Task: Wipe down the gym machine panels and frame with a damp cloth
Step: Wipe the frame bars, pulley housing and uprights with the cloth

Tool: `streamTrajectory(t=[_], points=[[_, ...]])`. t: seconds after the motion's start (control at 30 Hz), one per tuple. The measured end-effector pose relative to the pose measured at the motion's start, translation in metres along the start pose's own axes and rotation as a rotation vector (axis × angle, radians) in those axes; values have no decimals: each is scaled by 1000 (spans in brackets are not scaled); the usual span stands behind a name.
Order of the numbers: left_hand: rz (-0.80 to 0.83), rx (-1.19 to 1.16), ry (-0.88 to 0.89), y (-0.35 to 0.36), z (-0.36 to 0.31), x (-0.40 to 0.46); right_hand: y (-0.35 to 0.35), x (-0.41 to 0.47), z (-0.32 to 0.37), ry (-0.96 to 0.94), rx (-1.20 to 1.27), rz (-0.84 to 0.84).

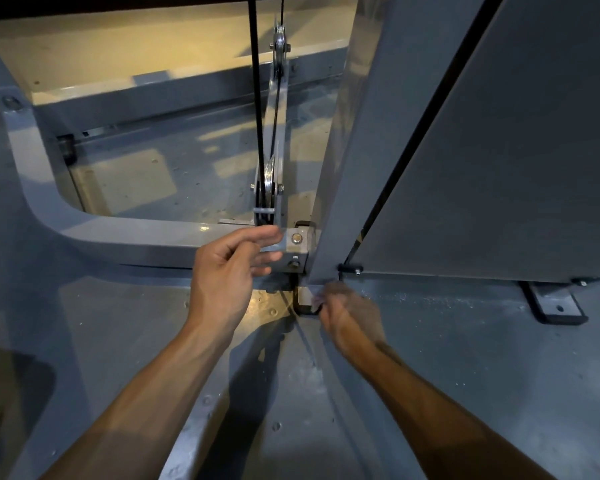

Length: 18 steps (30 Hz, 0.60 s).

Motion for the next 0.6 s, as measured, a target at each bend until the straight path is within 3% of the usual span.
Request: streamTrajectory(t=[0.1, 0.23, 0.37, 0.43, 0.5, 0.6], points=[[9, -6, -1, 3, 1, -1, 12, 1, 22, -43, 48, 38], [7, -20, 4, 4, -1, 1, 10, 9, -11, 21, 144, -17], [3, -13, 13, 1, -3, 1, 31, 9, -75, 567, 832, -78], [1, -1, 15, -1, -3, 0, 34, 3, -67, 670, 1134, -141], [-5, -3, 15, -4, -3, -1, 34, -3, -35, 705, 1441, -83], [-31, -6, 24, -10, -2, 1, 30, -6, 3, 685, 1558, -20]])
Point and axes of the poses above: each hand's wrist, its own x-axis towards the middle knuckle, its own y-axis out of the palm, z = x × y, the point moved 9 cm from there along x, towards the middle knuckle, and after that the axes turned 1 degree about -z, right-handed, at the moved point
